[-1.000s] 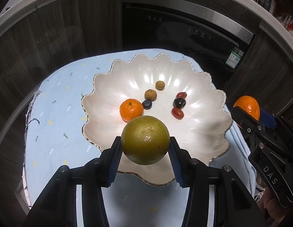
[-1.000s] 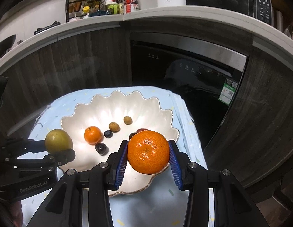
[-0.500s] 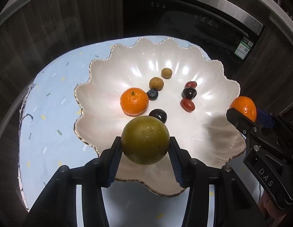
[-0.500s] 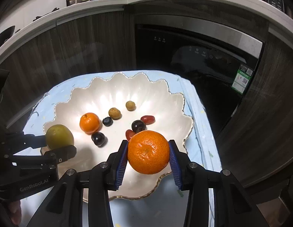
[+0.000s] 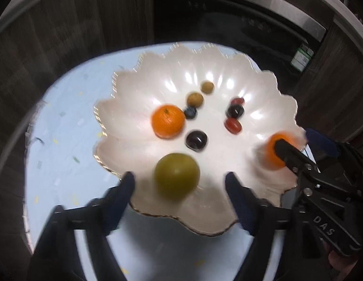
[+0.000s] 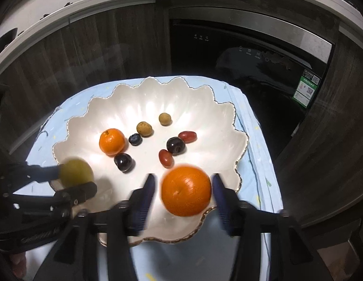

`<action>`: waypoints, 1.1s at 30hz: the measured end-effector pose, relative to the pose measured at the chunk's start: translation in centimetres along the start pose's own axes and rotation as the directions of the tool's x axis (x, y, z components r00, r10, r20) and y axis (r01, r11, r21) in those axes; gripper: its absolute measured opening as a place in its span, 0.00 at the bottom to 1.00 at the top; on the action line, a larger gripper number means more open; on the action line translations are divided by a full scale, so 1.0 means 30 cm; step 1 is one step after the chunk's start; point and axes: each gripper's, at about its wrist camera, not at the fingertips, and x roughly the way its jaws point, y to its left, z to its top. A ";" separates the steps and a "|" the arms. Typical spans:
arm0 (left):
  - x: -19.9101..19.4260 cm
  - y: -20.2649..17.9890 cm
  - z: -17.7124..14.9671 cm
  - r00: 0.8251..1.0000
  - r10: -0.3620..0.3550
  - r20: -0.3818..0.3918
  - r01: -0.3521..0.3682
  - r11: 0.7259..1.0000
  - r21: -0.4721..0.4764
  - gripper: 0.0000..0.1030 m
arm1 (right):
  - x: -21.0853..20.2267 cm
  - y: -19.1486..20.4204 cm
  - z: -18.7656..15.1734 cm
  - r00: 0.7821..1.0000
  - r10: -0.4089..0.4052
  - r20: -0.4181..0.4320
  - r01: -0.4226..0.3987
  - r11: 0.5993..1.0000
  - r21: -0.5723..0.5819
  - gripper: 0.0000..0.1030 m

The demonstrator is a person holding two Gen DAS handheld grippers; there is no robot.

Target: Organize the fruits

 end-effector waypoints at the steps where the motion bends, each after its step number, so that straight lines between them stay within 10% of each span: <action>1: -0.004 0.000 0.004 1.000 0.001 0.004 -0.001 1.000 0.002 0.81 | -0.009 -0.004 0.001 1.000 -0.013 0.013 0.013 1.000 0.005 0.67; 33: -0.289 0.080 -0.107 0.979 0.101 0.178 -0.091 0.994 -0.063 0.96 | -0.277 0.060 -0.024 0.987 -0.069 0.147 0.069 0.998 0.006 0.82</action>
